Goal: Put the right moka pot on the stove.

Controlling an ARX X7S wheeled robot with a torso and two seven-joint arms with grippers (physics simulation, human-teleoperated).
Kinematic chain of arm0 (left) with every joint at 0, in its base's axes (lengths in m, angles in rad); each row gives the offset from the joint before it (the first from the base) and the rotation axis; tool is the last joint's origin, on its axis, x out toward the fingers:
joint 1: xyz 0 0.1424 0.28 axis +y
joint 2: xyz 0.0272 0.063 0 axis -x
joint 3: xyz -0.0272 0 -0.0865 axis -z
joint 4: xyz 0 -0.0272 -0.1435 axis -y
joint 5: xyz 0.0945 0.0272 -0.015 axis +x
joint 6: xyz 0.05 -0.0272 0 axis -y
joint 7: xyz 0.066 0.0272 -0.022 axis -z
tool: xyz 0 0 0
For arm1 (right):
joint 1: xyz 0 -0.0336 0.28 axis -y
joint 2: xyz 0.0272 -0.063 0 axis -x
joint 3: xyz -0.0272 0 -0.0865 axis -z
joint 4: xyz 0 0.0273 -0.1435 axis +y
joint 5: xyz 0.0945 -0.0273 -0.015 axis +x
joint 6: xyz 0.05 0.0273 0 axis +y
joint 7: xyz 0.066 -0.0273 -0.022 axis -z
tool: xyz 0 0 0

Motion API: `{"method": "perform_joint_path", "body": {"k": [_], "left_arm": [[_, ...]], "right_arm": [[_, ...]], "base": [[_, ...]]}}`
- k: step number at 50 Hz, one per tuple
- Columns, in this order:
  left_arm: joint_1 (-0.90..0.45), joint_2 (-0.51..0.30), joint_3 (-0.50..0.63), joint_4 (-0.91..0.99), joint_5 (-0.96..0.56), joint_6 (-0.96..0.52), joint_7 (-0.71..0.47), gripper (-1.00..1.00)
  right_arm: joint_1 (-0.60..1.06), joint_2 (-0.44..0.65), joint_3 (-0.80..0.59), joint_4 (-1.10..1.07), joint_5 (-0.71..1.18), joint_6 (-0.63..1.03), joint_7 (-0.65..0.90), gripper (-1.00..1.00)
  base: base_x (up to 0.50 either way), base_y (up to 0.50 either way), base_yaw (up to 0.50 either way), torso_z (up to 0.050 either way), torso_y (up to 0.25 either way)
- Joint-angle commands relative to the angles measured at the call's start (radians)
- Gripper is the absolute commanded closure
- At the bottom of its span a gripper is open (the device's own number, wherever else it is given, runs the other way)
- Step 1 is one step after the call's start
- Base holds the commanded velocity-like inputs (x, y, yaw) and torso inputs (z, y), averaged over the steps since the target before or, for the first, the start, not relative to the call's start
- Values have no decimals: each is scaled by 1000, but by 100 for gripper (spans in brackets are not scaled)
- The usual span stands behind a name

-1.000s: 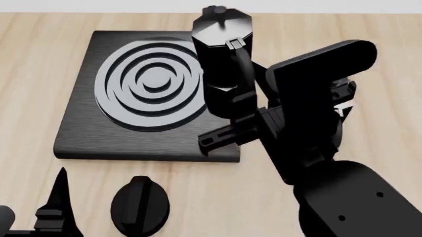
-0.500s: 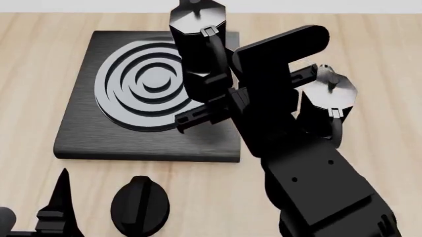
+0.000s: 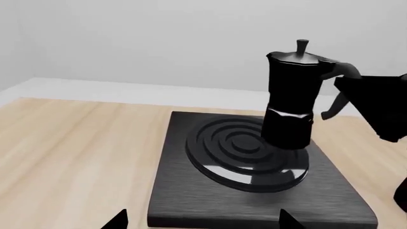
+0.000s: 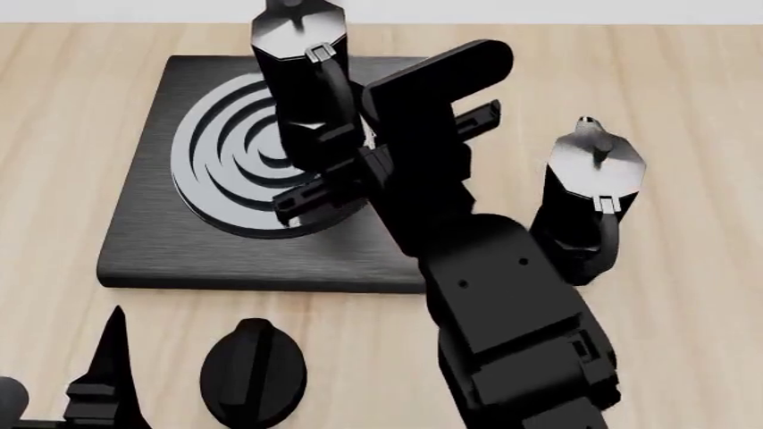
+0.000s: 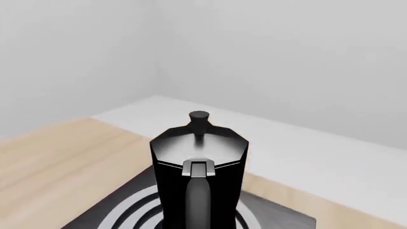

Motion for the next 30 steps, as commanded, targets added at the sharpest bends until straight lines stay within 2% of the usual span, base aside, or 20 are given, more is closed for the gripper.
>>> {"method": "perform_joint_path", "body": {"k": [1, 9, 14, 20, 25, 30], "left_arm": [[-1, -2, 2, -1, -2, 2, 1, -100], [-4, -5, 2, 5, -10, -3, -2, -100], [3, -5, 7, -3, -2, 11, 7, -100], [-1, -8, 7, 4, -9, 4, 4, -100], [1, -10, 8, 4, -11, 8, 7, -100], [3, -10, 8, 2, -10, 12, 9, -100]], "right_arm": [[90, -98, 3, 273, -45, -200, -90, 100], [180, -171, -11, 566, -18, -384, -158, 100], [249, -172, -281, 710, 250, -514, -143, 100], [295, -172, -577, 763, 529, -595, -122, 100], [309, -172, -735, 776, 676, -641, -116, 100], [316, -172, -834, 789, 775, -671, -118, 100]], "base": [[0, 0, 0, 0, 0], [0, 0, 0, 0, 1], [0, 0, 0, 0, 0], [0, 0, 0, 2, 2], [0, 0, 0, 0, 0], [0, 0, 0, 0, 2]]}}
